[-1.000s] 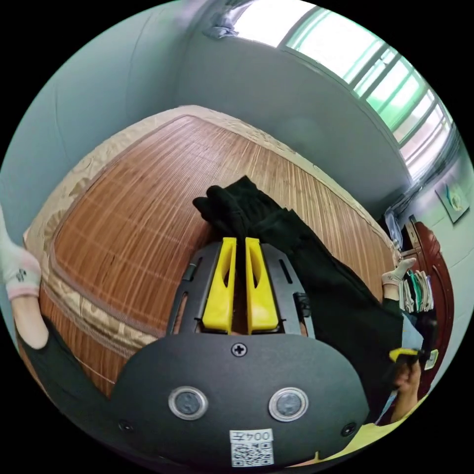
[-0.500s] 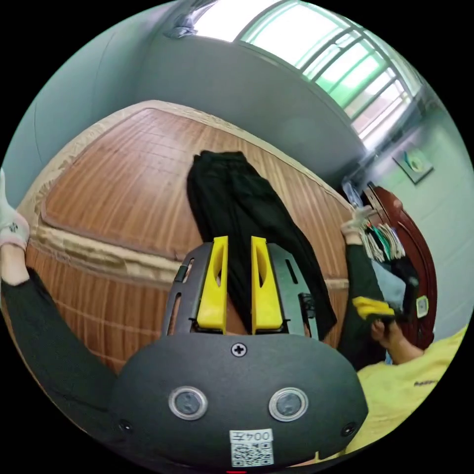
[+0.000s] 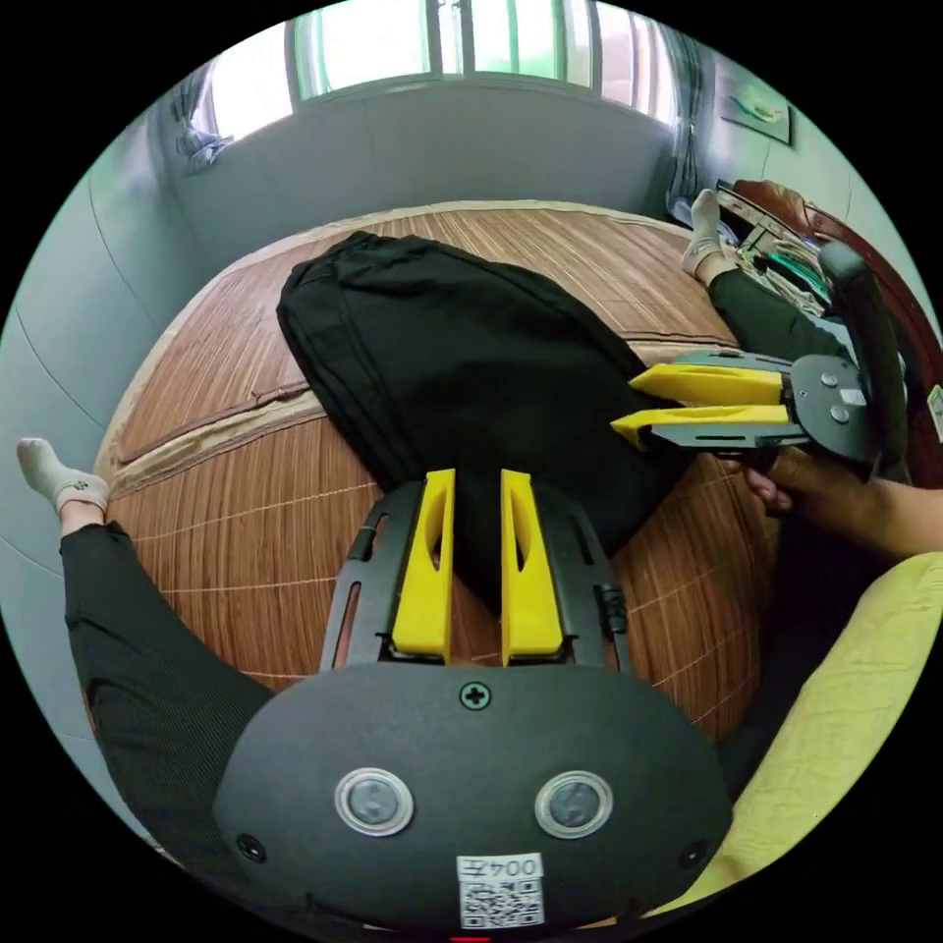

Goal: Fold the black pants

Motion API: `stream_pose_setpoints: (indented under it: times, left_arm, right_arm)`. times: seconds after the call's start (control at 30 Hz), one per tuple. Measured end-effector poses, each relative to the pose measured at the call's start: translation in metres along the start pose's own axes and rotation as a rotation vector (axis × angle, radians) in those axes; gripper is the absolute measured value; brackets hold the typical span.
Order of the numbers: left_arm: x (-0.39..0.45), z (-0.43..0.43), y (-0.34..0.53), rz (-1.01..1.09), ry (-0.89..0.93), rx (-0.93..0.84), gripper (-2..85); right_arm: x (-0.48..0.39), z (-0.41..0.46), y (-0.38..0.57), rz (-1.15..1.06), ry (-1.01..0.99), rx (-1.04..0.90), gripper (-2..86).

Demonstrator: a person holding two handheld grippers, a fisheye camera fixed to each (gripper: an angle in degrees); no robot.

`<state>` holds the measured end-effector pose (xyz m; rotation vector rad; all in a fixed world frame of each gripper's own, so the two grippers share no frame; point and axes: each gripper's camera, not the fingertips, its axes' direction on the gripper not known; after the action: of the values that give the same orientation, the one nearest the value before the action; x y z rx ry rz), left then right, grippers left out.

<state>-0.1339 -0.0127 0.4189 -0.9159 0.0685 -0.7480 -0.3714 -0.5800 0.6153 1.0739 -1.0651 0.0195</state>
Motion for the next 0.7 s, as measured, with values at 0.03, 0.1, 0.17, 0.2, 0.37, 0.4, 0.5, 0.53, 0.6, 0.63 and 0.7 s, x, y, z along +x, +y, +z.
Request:
stream_pose_setpoints:
  times: [0.03, 0.1, 0.17, 0.2, 0.37, 0.4, 0.5, 0.53, 0.6, 0.63, 0.7]
  left_arm:
    - [0.000, -0.004, -0.001, -0.026, 0.032, -0.012, 7.5]
    - [-0.005, -0.012, -0.004, -0.089, 0.111, -0.029, 7.7]
    - [-0.018, -0.028, -0.010, -0.194, 0.121, 0.046, 8.2]
    - [-0.022, -0.032, -0.014, -0.210, 0.111, 0.067, 8.3]
    - [-0.067, -0.024, -0.080, -0.290, 0.110, 0.102, 8.5]
    - [-0.073, -0.020, -0.089, -0.304, 0.111, 0.097, 8.5]
    - [-0.099, 0.004, -0.131, -0.366, 0.116, 0.050, 8.8]
    - [-0.106, 0.014, -0.145, -0.377, 0.109, 0.033, 8.9]
    - [-0.112, 0.028, -0.164, -0.381, 0.112, 0.015, 9.4]
    - [-0.113, 0.037, -0.175, -0.376, 0.110, 0.002, 9.8]
    - [-0.115, 0.047, -0.187, -0.368, 0.086, -0.012, 10.7]
  right_arm:
    - [-0.001, -0.004, 0.004, 0.007, -0.008, 0.011, 12.0]
    - [0.000, -0.010, 0.012, 0.017, -0.029, 0.039, 11.3]
    - [0.008, -0.025, 0.022, 0.084, -0.068, 0.113, 11.0]
    - [0.011, -0.030, 0.025, 0.101, -0.091, 0.145, 11.4]
    - [0.031, -0.043, 0.036, 0.183, -0.270, 0.226, 13.7]
    - [0.032, -0.042, 0.036, 0.188, -0.282, 0.219, 13.8]
    - [0.038, -0.037, 0.035, 0.214, -0.314, 0.160, 14.0]
    - [0.040, -0.037, 0.036, 0.218, -0.311, 0.159, 13.8]
    - [0.042, -0.036, 0.037, 0.221, -0.296, 0.160, 13.1]
    - [0.043, -0.034, 0.037, 0.217, -0.288, 0.151, 12.6]
    - [0.045, -0.033, 0.038, 0.218, -0.287, 0.150, 12.2]
